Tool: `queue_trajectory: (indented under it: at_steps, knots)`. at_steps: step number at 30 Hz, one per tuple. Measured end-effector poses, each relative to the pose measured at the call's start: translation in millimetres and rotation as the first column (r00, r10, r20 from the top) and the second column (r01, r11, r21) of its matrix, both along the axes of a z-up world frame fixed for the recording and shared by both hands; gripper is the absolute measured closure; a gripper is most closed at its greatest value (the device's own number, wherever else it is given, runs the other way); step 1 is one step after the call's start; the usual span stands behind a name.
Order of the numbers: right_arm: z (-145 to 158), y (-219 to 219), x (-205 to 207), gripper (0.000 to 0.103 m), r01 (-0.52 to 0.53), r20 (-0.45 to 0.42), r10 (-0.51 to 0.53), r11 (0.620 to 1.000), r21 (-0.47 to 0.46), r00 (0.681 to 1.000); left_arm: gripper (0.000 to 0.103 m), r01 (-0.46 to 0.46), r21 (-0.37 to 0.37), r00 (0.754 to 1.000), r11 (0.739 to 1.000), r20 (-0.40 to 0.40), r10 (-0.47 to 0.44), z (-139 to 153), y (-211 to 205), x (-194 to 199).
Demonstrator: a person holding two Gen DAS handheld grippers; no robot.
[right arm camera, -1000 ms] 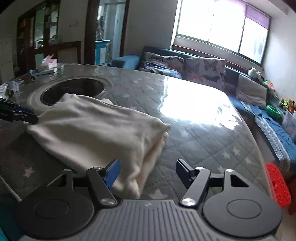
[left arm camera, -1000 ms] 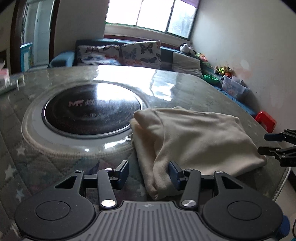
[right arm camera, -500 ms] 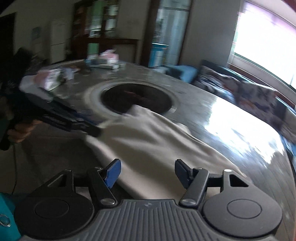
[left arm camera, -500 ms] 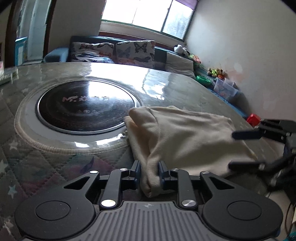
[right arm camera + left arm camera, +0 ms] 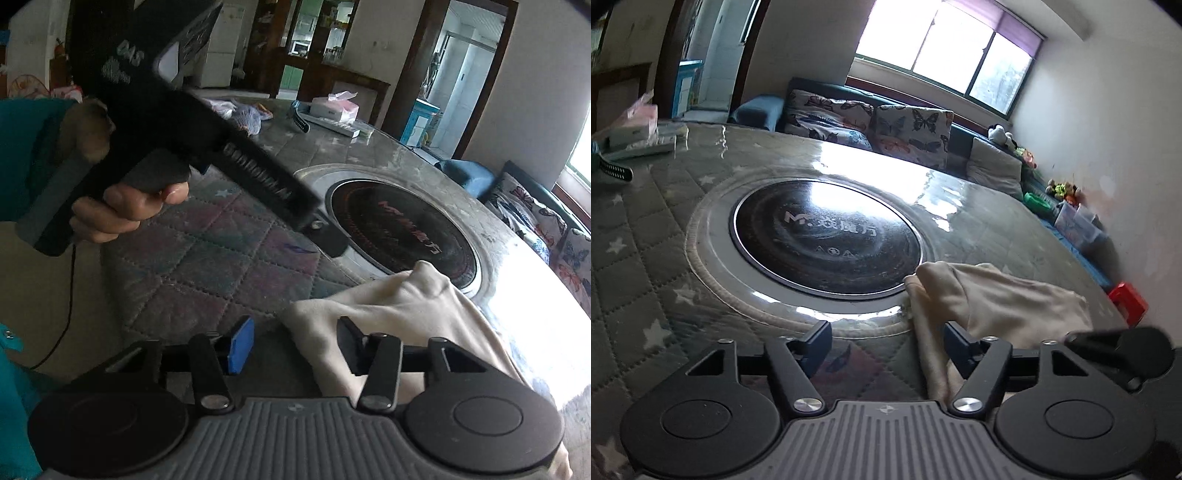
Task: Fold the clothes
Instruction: 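Grasp the sweatshirt corner with the left gripper while the right gripper grasps fabric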
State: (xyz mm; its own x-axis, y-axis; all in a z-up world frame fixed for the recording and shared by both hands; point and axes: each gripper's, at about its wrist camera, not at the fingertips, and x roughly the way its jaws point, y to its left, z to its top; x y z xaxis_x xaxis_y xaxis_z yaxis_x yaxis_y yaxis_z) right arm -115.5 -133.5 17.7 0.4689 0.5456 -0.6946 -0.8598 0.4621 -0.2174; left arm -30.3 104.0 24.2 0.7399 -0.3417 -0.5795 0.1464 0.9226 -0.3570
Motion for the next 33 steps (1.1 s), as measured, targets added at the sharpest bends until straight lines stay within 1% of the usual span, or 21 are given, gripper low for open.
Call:
queue_trajectory:
  at_steps: [2,4,5,7,11,14,17,19,23,24,26,27,28,30,33]
  knots:
    - [-2.4,2.7,1.7,0.067,0.018,-0.007,-0.018,1.000,-0.004,1.000,0.031,0.001,-0.034,1.000,0.999,-0.020,-0.002,-1.7,-2.6,3.2]
    - [-4.2,2.3,3.3,0.081,0.045,-0.014,-0.045,0.999,-0.009,0.999,0.029,-0.002,-0.067,0.999,0.998,-0.042,-0.001,-3.9,-5.7,7.1]
    - [-4.4,0.5,4.6,0.084,0.056,-0.022,-0.056,0.998,-0.004,0.998,0.028,-0.005,-0.085,0.999,0.996,-0.054,0.001,-5.2,-7.2,9.2]
    - [-1.6,-5.4,7.0,0.092,0.074,-0.048,-0.072,0.997,0.023,0.996,0.028,-0.015,-0.119,0.997,0.993,-0.076,0.006,-7.5,-8.8,13.0]
    - [9.4,-19.2,11.6,0.095,0.115,-0.093,-0.106,0.989,0.097,0.990,0.027,-0.050,-0.191,0.991,0.980,-0.128,0.026,-11.6,-10.3,23.0]
    - [19.3,-30.4,17.1,0.096,0.146,-0.133,-0.126,0.977,0.153,0.983,0.027,-0.072,-0.260,0.986,0.963,-0.167,0.029,-14.4,-12.0,31.0]
    - [27.0,-39.8,21.4,0.096,0.169,-0.164,-0.138,0.966,0.196,0.977,0.027,-0.093,-0.311,0.980,0.946,-0.198,0.031,-16.8,-15.4,38.7]
    - [29.9,-45.1,21.9,0.097,0.177,-0.175,-0.141,0.960,0.215,0.974,0.027,-0.104,-0.336,0.975,0.936,-0.219,0.030,-18.6,-19.2,44.6]
    - [34.9,-54.8,21.3,0.098,0.188,-0.191,-0.142,0.950,0.248,0.971,0.029,-0.115,-0.356,0.971,0.927,-0.236,0.030,-21.6,-27.9,53.0]
    - [34.8,-55.9,20.1,0.099,0.184,-0.193,-0.137,0.950,0.251,0.972,0.032,-0.119,-0.361,0.970,0.925,-0.242,0.030,-23.0,-29.0,54.7]
    - [34.4,-57.9,17.7,0.100,0.176,-0.197,-0.127,0.950,0.258,0.972,0.041,-0.126,-0.370,0.966,0.920,-0.255,0.030,-25.8,-31.1,58.1]
    - [33.8,-59.1,17.1,0.100,0.179,-0.195,-0.130,0.950,0.257,0.972,0.051,-0.130,-0.375,0.965,0.918,-0.262,0.029,-27.2,-32.2,59.8]
    - [33.0,-60.2,16.4,0.100,0.182,-0.194,-0.134,0.949,0.255,0.972,0.063,-0.133,-0.379,0.963,0.916,-0.268,0.029,-28.6,-33.3,61.5]
    - [31.5,-62.5,15.2,0.100,0.189,-0.191,-0.143,0.949,0.252,0.971,0.076,-0.140,-0.370,0.962,0.919,-0.272,0.037,-31.4,-34.0,62.8]
    - [31.6,-77.3,15.2,0.098,0.238,-0.184,-0.193,0.936,0.260,0.964,0.079,-0.146,-0.368,0.962,0.918,-0.271,0.044,-32.7,-32.3,61.6]
